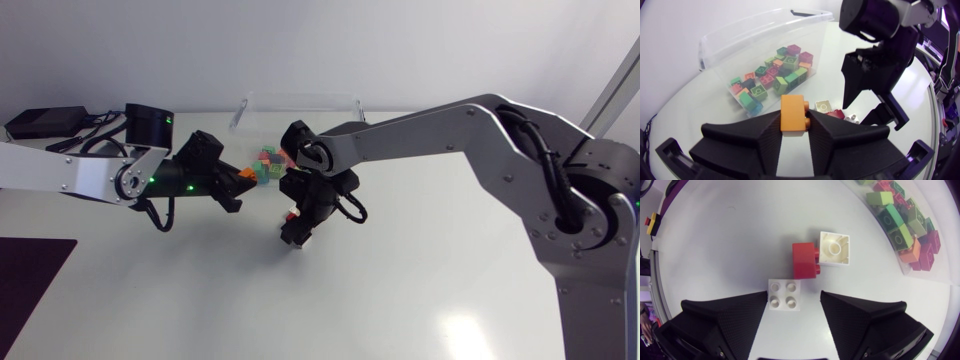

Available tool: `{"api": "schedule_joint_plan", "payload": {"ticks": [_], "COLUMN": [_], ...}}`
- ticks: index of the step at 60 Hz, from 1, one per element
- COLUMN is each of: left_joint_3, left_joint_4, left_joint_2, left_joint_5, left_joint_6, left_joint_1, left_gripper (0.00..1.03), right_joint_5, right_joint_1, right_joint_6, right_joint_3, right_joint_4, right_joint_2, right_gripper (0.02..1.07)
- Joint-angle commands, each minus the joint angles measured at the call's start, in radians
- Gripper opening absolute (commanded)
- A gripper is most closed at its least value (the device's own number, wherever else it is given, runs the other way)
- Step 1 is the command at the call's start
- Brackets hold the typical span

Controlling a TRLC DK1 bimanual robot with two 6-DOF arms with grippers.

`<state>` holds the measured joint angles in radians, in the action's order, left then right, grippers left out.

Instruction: Place the duplo bricks in the container

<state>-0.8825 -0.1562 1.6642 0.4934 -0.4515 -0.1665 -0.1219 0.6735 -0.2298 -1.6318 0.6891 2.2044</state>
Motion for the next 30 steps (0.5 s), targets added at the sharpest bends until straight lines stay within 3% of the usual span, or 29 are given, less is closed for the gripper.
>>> {"api": "schedule_joint_plan", "payload": {"ticks": [1,10,15,30], "left_joint_3": [0.013,-0.004,-0.016,-0.116], "left_joint_4": [0.012,0.033,0.035,0.007], "left_joint_2": [-0.066,-0.146,-0.175,-0.155], "left_joint_5": [0.014,0.017,0.017,-0.007], "left_joint_6": [0.040,0.082,0.106,0.214], "left_joint_1": [0.015,0.027,0.032,0.038], "left_gripper": [0.26,0.26,0.26,0.26], "right_joint_5": [0.010,0.011,0.008,0.008], "right_joint_1": [0.012,0.015,0.015,0.012], "right_joint_6": [-0.019,-0.020,-0.019,-0.005], "right_joint_3": [-0.017,-0.013,0.001,0.079], "right_joint_4": [0.023,0.020,-0.003,-0.030], "right_joint_2": [0.040,0.048,0.044,-0.077], "right_gripper": [0.51,0.41,0.26,0.25]}}
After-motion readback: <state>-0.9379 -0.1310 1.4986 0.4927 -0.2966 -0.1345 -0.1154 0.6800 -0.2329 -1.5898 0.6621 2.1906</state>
